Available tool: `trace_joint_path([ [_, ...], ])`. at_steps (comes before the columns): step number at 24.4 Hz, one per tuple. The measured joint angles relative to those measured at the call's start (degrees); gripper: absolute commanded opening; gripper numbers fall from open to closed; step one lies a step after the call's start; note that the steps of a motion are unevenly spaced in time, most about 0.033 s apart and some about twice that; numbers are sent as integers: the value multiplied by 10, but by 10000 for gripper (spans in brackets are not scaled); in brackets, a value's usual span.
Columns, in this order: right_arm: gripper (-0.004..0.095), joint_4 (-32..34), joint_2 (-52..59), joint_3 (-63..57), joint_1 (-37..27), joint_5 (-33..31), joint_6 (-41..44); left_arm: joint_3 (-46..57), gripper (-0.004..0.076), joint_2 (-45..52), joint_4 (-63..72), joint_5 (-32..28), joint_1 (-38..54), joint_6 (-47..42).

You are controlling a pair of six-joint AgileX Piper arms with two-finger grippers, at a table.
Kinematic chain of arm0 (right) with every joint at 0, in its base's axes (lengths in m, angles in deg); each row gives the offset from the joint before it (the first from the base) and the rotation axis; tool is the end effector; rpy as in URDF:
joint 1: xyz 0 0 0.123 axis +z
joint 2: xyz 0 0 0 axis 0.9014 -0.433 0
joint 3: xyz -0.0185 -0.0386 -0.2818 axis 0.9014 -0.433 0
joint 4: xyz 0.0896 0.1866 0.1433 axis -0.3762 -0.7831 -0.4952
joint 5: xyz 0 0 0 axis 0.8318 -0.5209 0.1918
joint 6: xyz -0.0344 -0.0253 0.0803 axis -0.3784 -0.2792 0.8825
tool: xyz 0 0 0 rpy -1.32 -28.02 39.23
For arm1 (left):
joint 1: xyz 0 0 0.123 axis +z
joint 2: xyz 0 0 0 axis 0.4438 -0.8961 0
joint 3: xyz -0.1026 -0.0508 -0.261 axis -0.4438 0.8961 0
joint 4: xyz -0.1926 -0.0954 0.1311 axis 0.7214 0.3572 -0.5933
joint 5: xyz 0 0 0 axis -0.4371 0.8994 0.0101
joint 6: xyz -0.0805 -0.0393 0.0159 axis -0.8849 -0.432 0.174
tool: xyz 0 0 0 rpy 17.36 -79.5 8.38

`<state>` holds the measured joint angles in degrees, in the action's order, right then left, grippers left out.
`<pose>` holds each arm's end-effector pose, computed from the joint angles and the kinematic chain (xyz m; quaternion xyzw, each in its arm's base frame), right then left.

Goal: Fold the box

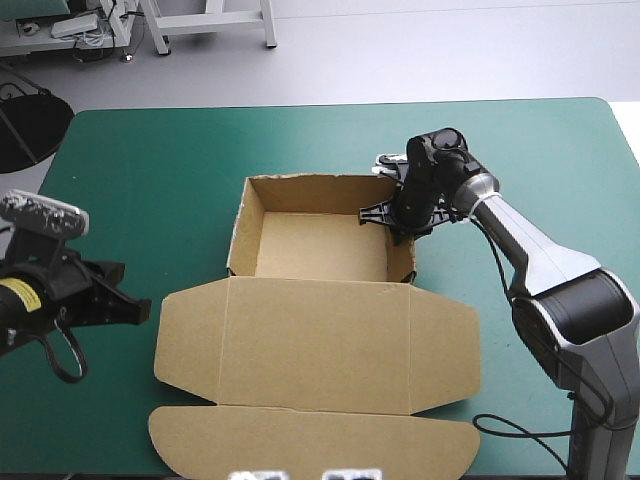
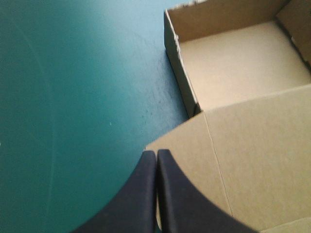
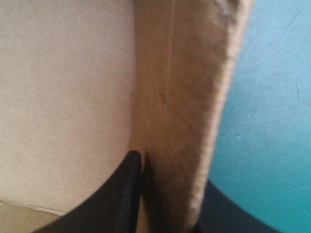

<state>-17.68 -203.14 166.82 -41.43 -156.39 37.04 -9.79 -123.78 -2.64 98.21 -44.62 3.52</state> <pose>0.3854 0.1709 0.2697 -0.0551 0.9916 0.0756 0.0899 0.1160 -0.0352 0.4452 0.1509 0.9016 -0.0445 0.4029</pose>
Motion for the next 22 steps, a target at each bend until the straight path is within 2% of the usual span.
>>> trace_joint_path([
  [9, -17, 20, 8, -2, -13, 4, 0, 225, -9, 136, 4, 0, 0, -62],
  [10, -17, 22, 18, -2, -35, 3, -2, 259, -9, 162, 4, 0, 0, -68],
  [17, -17, 49, 80, -2, -178, 0, -41, 315, -9, 219, 4, 0, 0, -86],
  [21, -17, 57, 122, -2, -361, -2, -88, 319, -9, 224, 4, 0, 0, -91],
  [22, -17, 59, 123, -2, -382, -2, -95, 319, -9, 224, 4, 0, 0, -91],
])
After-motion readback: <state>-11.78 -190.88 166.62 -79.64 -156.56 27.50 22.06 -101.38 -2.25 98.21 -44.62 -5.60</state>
